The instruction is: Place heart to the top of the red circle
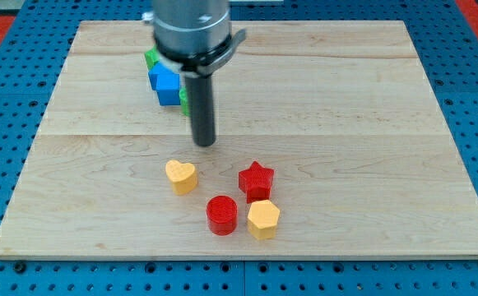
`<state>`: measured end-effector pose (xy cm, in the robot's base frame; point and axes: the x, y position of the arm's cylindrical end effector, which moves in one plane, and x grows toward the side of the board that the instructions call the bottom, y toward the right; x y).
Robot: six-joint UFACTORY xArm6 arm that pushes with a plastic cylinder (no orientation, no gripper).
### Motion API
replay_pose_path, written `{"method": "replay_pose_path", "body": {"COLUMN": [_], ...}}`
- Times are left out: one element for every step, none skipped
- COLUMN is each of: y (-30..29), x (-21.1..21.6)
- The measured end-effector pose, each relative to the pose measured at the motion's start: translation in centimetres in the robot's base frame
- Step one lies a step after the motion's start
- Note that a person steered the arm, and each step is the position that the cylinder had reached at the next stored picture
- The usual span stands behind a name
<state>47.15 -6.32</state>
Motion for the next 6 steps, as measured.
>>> {"method": "replay_pose_path", "body": {"y": [-3.8, -6.7, -4.9, -2.2, -2.2, 0.4], "x": [2.6, 2.1, 6.0, 7.8, 7.8, 7.8]}}
